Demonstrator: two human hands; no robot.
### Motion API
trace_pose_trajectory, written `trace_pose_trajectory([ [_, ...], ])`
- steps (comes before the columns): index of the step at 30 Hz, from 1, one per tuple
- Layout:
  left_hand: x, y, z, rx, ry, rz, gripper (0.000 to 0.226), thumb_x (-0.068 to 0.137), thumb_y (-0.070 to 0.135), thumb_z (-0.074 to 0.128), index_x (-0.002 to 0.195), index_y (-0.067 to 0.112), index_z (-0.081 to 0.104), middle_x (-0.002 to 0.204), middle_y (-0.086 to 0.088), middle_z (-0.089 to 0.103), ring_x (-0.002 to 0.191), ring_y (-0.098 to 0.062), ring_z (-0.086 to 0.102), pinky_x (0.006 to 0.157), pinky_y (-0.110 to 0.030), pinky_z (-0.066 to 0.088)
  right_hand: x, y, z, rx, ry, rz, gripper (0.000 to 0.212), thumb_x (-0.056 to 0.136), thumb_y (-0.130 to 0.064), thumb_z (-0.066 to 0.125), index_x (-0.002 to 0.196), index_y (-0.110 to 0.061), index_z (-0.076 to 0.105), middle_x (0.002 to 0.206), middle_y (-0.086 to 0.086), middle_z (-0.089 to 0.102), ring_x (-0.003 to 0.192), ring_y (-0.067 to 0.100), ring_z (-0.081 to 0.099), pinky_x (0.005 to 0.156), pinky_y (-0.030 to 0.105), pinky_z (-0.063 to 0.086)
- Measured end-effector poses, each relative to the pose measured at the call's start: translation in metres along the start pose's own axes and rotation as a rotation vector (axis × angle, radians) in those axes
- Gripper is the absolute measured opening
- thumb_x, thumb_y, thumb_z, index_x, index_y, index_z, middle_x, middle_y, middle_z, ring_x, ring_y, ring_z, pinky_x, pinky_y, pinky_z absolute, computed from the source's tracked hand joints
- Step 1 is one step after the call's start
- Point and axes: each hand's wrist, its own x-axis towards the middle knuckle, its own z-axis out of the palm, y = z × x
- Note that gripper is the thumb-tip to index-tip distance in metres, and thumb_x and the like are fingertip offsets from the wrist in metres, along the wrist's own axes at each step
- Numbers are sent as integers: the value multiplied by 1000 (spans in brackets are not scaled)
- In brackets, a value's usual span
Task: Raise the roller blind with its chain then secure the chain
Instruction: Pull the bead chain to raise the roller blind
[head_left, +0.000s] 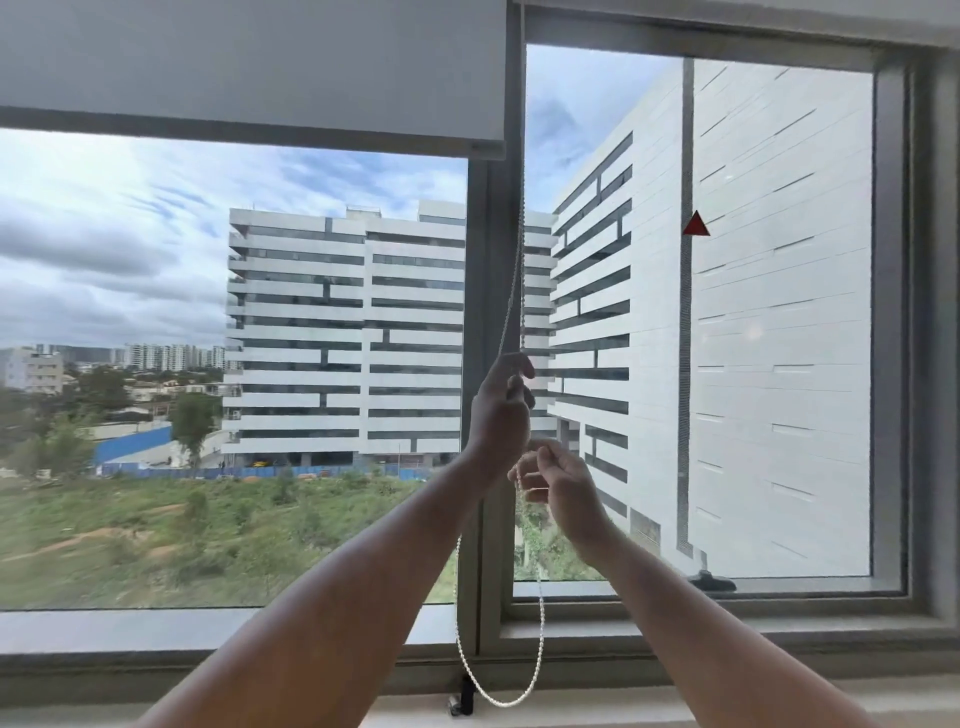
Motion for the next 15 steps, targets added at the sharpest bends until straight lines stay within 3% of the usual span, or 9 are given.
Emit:
trace_pose_trajectory([
  [3, -8, -10, -4, -6, -6, 10, 40, 103, 1, 37, 91, 32, 59, 68, 4, 57, 54, -6, 50, 48, -19, 41, 15, -21, -5, 56, 61, -20, 35, 110, -12, 33, 116, -7, 67, 100, 22, 73, 90, 30, 65, 78, 38, 51],
  [6, -17, -18, -2, -70, -35, 15, 33, 102, -3, 38, 105, 19, 62, 80, 3, 71, 67, -9, 67, 58, -28, 54, 36, -47, -5, 92, 67, -44, 34, 110, -13, 35, 118, -4, 66, 110, 29, 72, 97, 37, 68, 91, 48, 54],
  [8, -22, -24, 0, -52, -12, 12, 36, 100, -3, 39, 107, 21, 64, 77, 1, 63, 61, -11, 55, 56, -30, 45, 49, -67, -2, 118, 59, -51, 31, 110, -13, 37, 117, -5, 66, 104, 23, 72, 96, 35, 69, 87, 47, 57],
  [11, -29, -38, 1, -9, -5, -32, 38, 103, 1, 37, 98, 30, 60, 69, 1, 50, 55, -10, 36, 52, -31, 28, 64, -100, 6, 177, 8, -81, 28, 109, -12, 39, 120, -3, 62, 93, 11, 73, 84, 24, 69, 72, 34, 58],
  [15, -41, -50, -1, 34, -22, -31, 35, 104, 3, 38, 95, 30, 59, 68, 1, 51, 54, -7, 38, 51, -28, 30, 79, -136, 17, 244, -26, -80, 25, 109, -15, 41, 123, -2, 57, 90, 11, 70, 76, 22, 70, 71, 35, 61],
])
